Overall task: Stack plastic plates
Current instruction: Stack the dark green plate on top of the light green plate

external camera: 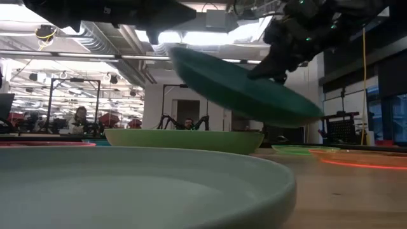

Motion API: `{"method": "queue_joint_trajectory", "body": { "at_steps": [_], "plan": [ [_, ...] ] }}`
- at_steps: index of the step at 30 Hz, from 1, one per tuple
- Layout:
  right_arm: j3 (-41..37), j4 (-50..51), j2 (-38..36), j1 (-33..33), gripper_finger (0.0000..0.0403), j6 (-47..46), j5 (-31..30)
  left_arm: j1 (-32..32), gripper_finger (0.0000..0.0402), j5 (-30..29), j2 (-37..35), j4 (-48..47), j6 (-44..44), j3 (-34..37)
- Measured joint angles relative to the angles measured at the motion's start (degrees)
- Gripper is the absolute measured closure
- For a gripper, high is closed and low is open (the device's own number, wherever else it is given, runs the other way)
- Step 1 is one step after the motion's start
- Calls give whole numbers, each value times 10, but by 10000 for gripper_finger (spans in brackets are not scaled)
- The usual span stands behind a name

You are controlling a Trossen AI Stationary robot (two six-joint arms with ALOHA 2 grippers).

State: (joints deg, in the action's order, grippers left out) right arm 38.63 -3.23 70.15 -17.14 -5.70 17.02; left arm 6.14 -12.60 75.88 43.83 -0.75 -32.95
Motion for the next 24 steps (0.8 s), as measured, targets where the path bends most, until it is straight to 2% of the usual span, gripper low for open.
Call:
{"method": "queue_joint_trajectory", "body": {
  "at_steps": [15, 24],
  "plan": [
    [0, -239, 157, -24, 395, -61, 0, 0, 401, 0, 0, 30, -30, 0],
    [0, -283, 230, -24, 395, -93, 0, 0, 401, 0, 0, 30, -29, 0]
  ]
}}
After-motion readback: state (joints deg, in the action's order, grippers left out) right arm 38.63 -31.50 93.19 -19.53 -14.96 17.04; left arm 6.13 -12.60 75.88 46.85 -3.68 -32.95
